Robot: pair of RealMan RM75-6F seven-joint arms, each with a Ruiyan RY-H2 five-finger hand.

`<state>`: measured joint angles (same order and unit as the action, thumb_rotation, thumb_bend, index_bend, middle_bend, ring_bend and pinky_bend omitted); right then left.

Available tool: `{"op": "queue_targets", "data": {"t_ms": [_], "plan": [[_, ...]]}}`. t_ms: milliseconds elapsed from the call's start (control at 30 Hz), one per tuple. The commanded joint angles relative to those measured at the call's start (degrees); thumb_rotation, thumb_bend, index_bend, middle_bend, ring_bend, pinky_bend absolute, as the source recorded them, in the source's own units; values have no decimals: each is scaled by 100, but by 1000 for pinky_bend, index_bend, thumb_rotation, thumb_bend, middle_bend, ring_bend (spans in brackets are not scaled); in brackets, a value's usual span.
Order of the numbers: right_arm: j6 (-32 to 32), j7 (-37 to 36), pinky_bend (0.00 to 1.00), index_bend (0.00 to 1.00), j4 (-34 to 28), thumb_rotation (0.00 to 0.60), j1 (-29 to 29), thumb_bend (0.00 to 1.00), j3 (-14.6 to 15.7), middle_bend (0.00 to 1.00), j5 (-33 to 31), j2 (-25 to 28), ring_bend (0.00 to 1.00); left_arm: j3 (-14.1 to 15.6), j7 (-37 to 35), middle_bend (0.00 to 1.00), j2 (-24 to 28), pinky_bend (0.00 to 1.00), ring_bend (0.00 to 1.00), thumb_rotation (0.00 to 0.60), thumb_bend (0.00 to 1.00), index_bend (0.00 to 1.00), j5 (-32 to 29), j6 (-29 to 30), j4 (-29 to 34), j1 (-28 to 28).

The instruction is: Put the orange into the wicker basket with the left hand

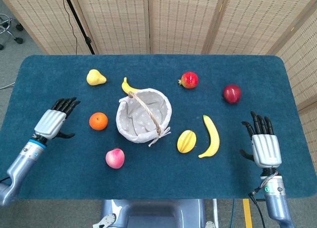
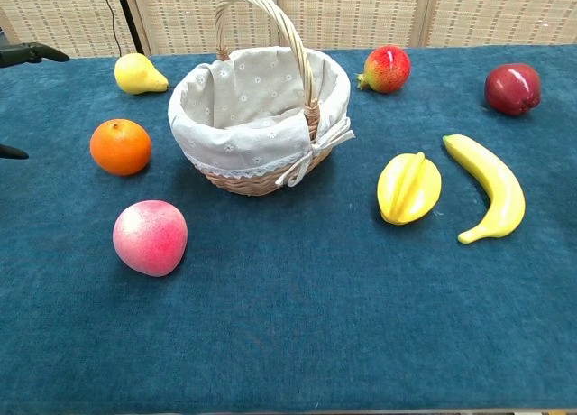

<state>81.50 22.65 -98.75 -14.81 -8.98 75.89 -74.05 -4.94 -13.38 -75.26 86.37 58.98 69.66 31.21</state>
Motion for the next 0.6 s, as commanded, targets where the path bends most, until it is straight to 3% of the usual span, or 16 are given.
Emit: {"op": "queue_targets", "data": {"t_ms": [33,600], "plan": [[-8,-21,0,211,-6,600,2,0,7,0,12,5,0,2,79,0,-118,8,0,600,46,0,-8,-74,-16,93],[6,-182,0,217,-120,600,26,0,37,0,145,61,0,7,-46,0,-836,8,0,600,46,0,-107,-676,-562,665]]}}
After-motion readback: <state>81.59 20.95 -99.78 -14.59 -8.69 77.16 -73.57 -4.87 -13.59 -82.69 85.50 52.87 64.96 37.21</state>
